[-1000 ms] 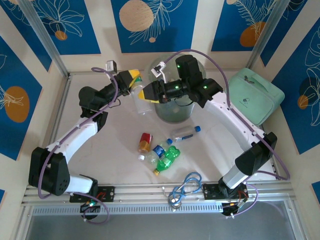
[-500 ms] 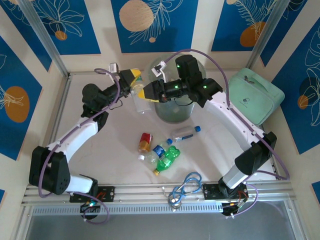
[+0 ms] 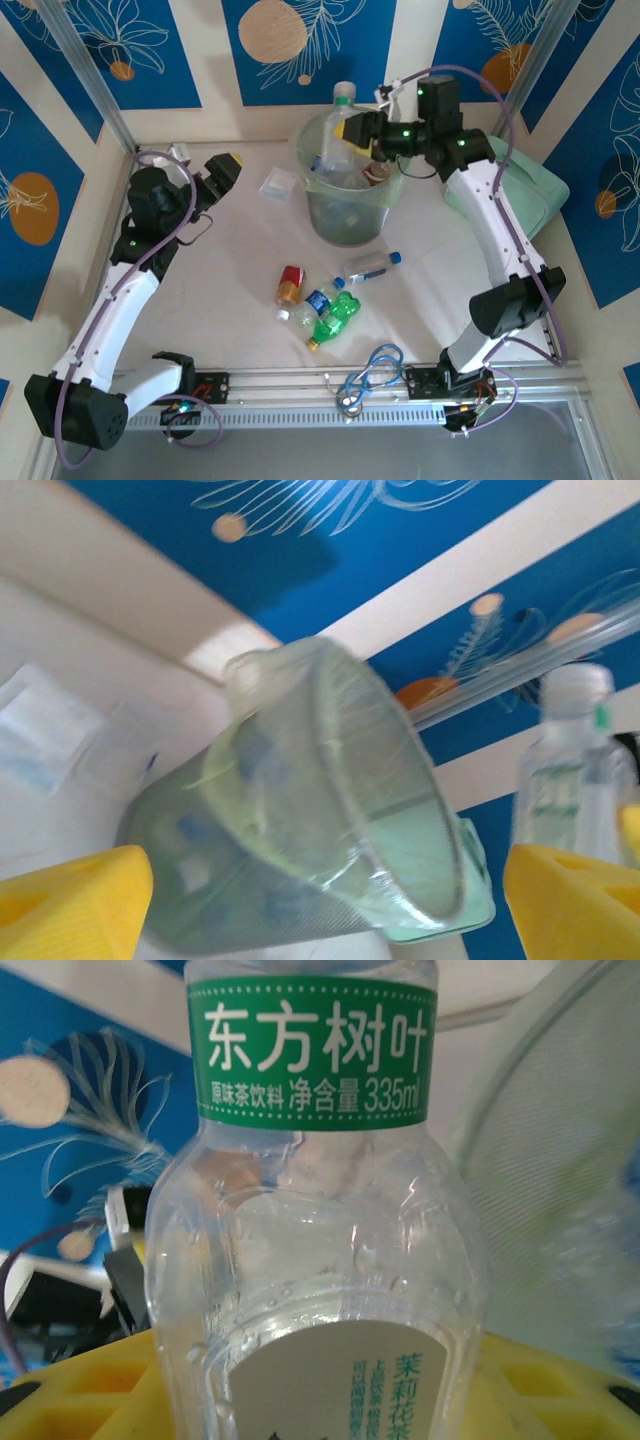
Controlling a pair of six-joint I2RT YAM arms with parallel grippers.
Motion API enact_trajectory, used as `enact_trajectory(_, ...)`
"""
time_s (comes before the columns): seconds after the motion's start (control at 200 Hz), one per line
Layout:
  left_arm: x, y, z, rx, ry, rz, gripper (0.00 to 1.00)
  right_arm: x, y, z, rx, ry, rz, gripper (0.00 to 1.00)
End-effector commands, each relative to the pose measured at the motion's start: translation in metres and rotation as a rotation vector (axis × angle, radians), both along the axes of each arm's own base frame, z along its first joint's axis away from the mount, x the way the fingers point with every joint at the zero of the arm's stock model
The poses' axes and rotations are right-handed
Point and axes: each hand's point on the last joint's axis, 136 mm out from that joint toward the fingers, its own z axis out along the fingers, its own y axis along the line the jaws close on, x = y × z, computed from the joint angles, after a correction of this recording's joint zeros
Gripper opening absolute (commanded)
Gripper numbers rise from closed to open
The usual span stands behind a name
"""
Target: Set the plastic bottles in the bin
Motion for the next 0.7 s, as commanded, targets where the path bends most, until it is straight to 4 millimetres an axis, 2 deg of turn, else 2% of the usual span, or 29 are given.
enact_trajectory(0.0,-0.011,0.0,-0.066,0.081,0.178,-0.013,0.85,0.023,-0.023,-0.033,-0.148,0.073,-0.086,0.53)
enact_trajectory(0.095,-0.02,-0.008,-0.078,0.106,0.204,-0.042,0.84,0.042,-0.04,-0.051,-0.259,0.096,-0.143,0.51)
enact_trajectory(0.18,-0.028,-0.014,-0.088,0.158,0.222,-0.062,0.84,0.05,-0.049,-0.064,-0.339,0.093,-0.177,0.52)
enact_trajectory(0.325,-0.043,-0.025,-0.11,0.224,0.266,-0.097,0.84,0.055,-0.058,-0.086,-0.416,0.114,-0.204,0.53)
enact_trajectory(0.47,-0.056,-0.034,-0.138,0.291,0.332,-0.124,0.84,0.052,-0.06,-0.103,-0.47,0.135,-0.204,0.59)
enact_trajectory(0.565,-0.063,-0.037,-0.151,0.343,0.364,-0.139,0.85,0.049,-0.065,-0.105,-0.499,0.132,-0.225,0.67)
enact_trajectory(0.62,-0.067,-0.035,-0.155,0.384,0.377,-0.141,0.86,0.047,-0.066,-0.103,-0.498,0.126,-0.237,0.74)
enact_trajectory(0.695,-0.069,-0.031,-0.158,0.433,0.39,-0.142,0.87,0.045,-0.068,-0.097,-0.492,0.116,-0.249,0.77)
